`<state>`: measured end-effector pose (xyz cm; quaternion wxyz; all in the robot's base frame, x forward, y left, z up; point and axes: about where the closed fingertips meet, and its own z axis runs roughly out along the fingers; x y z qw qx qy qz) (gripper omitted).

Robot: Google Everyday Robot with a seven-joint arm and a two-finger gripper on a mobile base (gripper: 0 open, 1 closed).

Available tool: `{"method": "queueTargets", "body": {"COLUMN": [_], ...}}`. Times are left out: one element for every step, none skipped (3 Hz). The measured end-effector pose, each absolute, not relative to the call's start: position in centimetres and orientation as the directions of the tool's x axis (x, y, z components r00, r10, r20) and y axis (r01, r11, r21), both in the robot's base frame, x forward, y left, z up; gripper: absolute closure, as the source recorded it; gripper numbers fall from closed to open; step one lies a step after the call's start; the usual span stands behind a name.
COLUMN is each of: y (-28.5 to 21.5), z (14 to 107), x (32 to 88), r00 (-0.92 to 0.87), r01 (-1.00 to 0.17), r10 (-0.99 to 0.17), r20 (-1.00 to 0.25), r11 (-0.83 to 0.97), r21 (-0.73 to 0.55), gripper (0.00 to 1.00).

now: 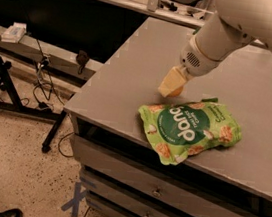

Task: Move orange near green rice chip bag

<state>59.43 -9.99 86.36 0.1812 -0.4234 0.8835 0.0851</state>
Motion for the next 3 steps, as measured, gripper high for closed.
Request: {"method": "queueTargets", "body": {"y": [-9.88,-9.77,-10.06], "z": [85.76,85.25,84.98], "x": [58.82,58.54,58.11], "r00": [-0.602,-0.614,-0.625], "r01": [-0.76,-0.752,-0.744], "r10": [-0.705,-0.7,-0.698], "r20": [-0.375,-0.364,-0.349], "r11": [0.65,0.659,0.668], "r21": [-0.001,0.001,-0.004], "gripper": [0.36,0.15,0.0]}}
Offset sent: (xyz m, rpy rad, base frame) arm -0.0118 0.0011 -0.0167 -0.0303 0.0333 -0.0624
